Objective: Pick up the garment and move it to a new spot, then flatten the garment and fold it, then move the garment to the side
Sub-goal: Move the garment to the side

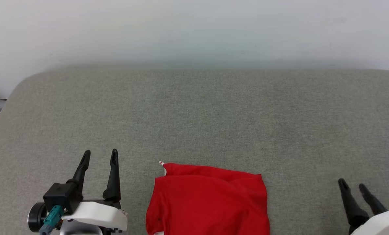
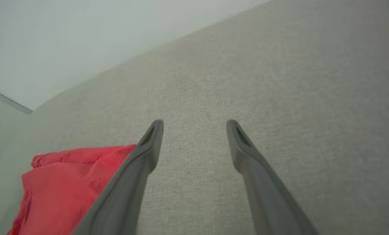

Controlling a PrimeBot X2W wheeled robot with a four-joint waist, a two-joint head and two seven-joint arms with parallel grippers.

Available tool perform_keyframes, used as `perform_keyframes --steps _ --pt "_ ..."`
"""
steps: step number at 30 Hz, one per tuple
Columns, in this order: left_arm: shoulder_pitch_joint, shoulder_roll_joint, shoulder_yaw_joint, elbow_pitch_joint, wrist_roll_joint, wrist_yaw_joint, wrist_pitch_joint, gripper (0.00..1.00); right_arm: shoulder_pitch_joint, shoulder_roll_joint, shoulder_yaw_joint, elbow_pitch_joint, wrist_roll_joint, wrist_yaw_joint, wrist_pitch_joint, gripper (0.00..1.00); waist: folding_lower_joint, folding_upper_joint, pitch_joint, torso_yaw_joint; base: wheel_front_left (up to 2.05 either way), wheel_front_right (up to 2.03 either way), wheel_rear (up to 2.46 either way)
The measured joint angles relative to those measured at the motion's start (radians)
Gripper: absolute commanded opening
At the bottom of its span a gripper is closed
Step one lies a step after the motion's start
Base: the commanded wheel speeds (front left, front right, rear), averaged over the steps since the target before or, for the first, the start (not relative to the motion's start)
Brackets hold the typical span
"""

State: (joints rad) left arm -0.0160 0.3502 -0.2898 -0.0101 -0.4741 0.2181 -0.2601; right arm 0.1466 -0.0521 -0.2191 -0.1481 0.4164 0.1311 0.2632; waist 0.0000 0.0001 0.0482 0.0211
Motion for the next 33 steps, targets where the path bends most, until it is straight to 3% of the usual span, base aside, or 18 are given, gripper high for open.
perform_keyframes --steps 5,10,17,24,26,27,28,33 --pt "-0.030 -0.023 0.011 -0.014 0.016 -0.013 -0.001 1.00 0.017 -0.007 0.020 0.082 0.201 0.000 0.261 1.00 0.0000 0.0000 0.048 0.022 0.00 0.00 0.00" --pt "-0.059 -0.049 0.025 -0.019 0.039 -0.032 -0.001 1.00 -0.009 -0.024 0.071 0.120 0.312 0.000 0.417 1.00 0.0000 0.0000 0.100 0.048 0.00 0.00 0.00" --pt "-0.099 -0.082 0.034 -0.008 0.066 -0.069 -0.002 1.00 -0.077 -0.033 0.180 0.197 0.417 0.000 0.476 1.00 0.0000 0.0000 0.154 0.088 0.00 0.00 0.00" --pt "-0.113 -0.107 0.058 0.007 0.086 -0.089 -0.003 1.00 -0.125 -0.053 0.259 0.257 0.428 0.001 0.471 1.00 0.0000 0.0000 0.186 0.111 0.00 0.00 0.00" --pt "-0.113 -0.112 0.065 0.011 0.094 -0.096 -0.003 1.00 -0.135 -0.058 0.275 0.270 0.430 0.001 0.461 0.54 0.0000 0.0000 0.188 0.111 0.00 0.00 0.00" --pt "-0.113 -0.116 0.067 0.013 0.096 -0.100 -0.003 1.00 -0.144 -0.061 0.284 0.276 0.431 0.001 0.458 0.11 0.0000 0.0000 0.188 0.111 0.00 0.00 0.00" --pt "-0.113 -0.119 0.069 0.015 0.100 -0.103 -0.003 1.00 -0.148 -0.065 0.293 0.279 0.435 0.001 0.453 0.00 0.0001 0.0000 0.186 0.110 0.00 0.00 0.00" --pt "-0.111 -0.131 0.082 0.029 0.110 -0.114 -0.003 1.00 -0.161 -0.092 0.328 0.269 0.436 0.001 0.420 0.00 0.0000 0.0000 0.169 0.096 0.00 0.00 0.00"
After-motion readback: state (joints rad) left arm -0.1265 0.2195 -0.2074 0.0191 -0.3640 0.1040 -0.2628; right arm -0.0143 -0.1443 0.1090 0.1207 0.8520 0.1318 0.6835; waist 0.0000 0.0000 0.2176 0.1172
